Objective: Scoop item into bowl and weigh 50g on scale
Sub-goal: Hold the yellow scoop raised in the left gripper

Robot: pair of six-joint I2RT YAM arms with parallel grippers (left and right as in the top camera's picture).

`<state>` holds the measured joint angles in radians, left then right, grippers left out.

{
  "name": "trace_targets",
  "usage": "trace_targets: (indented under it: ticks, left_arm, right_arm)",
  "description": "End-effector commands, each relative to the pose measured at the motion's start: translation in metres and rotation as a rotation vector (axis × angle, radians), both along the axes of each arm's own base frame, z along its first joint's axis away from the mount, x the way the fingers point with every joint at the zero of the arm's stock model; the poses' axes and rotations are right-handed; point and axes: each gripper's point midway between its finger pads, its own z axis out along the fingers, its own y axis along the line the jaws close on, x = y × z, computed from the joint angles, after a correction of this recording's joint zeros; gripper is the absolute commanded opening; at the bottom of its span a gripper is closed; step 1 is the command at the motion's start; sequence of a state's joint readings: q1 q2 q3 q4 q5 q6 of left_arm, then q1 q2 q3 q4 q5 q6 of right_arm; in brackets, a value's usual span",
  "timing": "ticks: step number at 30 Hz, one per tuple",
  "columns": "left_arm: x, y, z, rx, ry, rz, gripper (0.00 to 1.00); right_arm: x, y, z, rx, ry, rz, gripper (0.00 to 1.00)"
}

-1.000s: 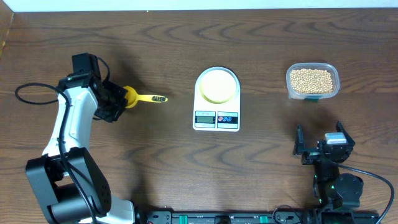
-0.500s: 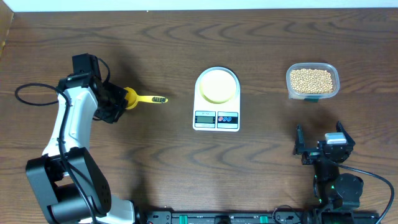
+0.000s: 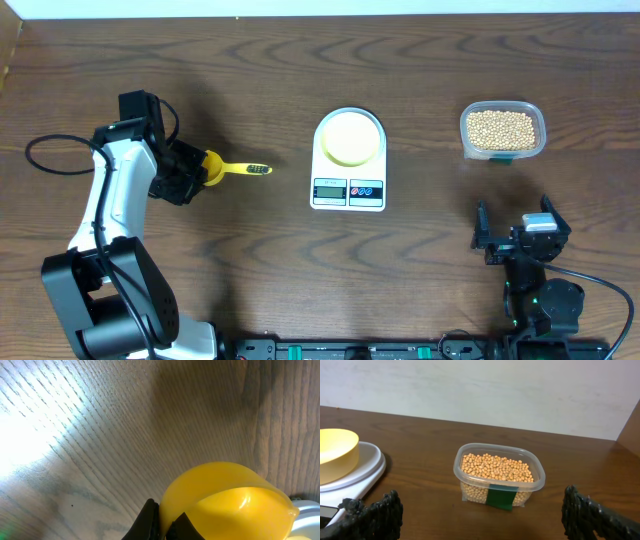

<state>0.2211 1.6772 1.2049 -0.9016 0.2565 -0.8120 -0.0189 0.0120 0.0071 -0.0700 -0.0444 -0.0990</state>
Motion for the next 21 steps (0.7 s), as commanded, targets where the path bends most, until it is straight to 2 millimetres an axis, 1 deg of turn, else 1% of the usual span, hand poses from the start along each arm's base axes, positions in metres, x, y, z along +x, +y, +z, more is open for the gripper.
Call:
trace_targets:
  ticks: [1,21]
  left_arm:
    - [0.0041,0.0029,0.0096,0.007,-0.026,0.011,0.08]
    - [0.0039,0.0029,0.0095,0.007,-0.025,0.011,0.07]
  right_arm:
    - [-0.0003,-0.0038,-0.0004,-0.004,0.000,-0.019,0.99]
    - [-0.0003,-0.0038,-0.0004,-0.004,0.000,-0.019,0.99]
